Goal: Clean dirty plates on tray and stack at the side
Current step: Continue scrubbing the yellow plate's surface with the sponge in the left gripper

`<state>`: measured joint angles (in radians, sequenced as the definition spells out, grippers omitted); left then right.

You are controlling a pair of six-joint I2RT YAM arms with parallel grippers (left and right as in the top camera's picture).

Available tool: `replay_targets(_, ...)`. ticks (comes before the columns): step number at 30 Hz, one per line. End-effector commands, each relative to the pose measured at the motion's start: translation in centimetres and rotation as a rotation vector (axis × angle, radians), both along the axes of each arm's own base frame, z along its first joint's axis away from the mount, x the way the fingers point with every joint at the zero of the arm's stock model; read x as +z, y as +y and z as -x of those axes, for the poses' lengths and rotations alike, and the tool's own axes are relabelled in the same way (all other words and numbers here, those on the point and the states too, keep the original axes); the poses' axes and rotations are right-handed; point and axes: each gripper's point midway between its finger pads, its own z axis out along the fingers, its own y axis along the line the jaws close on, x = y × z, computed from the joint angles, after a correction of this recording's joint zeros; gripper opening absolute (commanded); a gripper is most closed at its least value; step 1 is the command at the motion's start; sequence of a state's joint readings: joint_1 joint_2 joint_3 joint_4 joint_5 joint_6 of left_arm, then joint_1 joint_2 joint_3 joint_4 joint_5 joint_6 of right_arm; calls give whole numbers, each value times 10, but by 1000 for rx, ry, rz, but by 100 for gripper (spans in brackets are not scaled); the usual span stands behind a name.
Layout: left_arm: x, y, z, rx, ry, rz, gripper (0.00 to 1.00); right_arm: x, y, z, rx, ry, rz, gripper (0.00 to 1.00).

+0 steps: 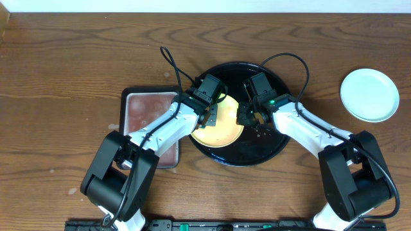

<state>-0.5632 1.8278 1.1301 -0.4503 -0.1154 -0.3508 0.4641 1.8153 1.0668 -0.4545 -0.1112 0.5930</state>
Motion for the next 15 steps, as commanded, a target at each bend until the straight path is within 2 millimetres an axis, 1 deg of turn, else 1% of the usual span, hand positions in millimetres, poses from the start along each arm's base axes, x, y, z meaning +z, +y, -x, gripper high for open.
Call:
replay_targets(1,2,-3,6,48,19,50,7,2,3,-3,-11,-7,-1,1)
replay_targets(5,1,-8,11,39,24,50,8,2,3,-3,-15,-6,-2,1)
replay_targets(8,-1,-11,19,22,45,35,7,2,3,-3,-15,-6,-2,1)
replay_targets(12,-4,-7,29,16,80,6,7,2,3,-3,-15,-6,-2,1)
replay_targets(15,-4,-3,28,23,75,-13,7,2,3,-3,-15,-6,-2,1)
